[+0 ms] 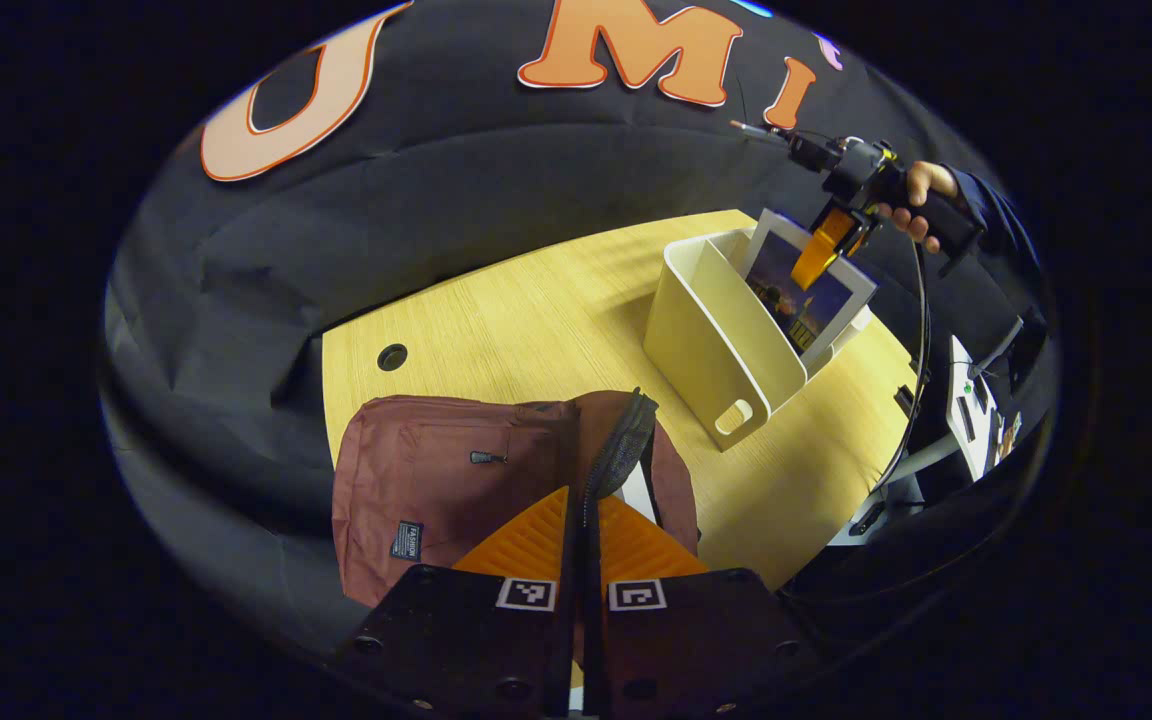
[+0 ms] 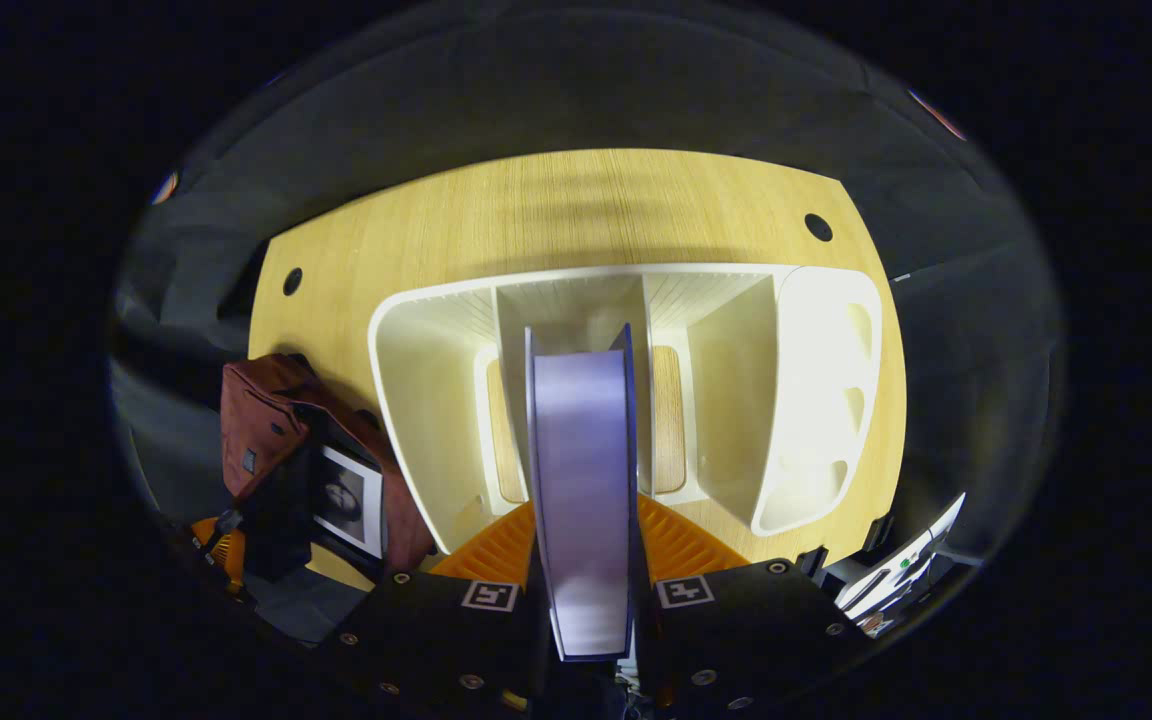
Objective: Open the schoolbag, grab two books from the bookshelf and put them into the schoolbag.
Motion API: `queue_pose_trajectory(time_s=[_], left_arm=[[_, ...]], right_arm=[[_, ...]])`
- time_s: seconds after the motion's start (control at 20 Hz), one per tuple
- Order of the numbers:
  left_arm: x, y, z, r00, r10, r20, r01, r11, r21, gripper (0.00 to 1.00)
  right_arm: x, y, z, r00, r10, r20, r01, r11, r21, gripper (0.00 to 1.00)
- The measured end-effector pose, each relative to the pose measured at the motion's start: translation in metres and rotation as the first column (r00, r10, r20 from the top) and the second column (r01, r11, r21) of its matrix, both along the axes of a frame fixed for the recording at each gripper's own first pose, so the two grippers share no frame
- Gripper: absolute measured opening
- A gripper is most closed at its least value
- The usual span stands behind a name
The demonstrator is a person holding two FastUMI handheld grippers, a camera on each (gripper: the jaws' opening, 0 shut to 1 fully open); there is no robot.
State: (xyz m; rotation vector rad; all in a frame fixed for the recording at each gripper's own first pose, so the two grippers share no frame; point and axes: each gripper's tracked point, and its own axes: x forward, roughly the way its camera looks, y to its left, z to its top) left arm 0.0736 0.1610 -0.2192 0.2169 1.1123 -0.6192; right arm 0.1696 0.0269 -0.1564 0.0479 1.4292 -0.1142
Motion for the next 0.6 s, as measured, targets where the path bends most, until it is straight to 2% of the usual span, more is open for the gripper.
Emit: queue_pose_trajectory(time_s=[0.35,0.6], left_arm=[[-0.002,0.005,0.006,1.000,-0.013,0.023,0.014,1.000,-0.018,0.05],[-0.001,0.007,0.006,1.000,-0.006,0.021,0.006,1.000,-0.022,0.05]], right_arm=[[-0.013,0.002,0.097,0.988,0.024,0.152,-0.022,1.000,-0.013,0.35],[-0.029,0.008,0.133,0.976,0.015,0.219,-0.020,1.000,0.020,0.35]])
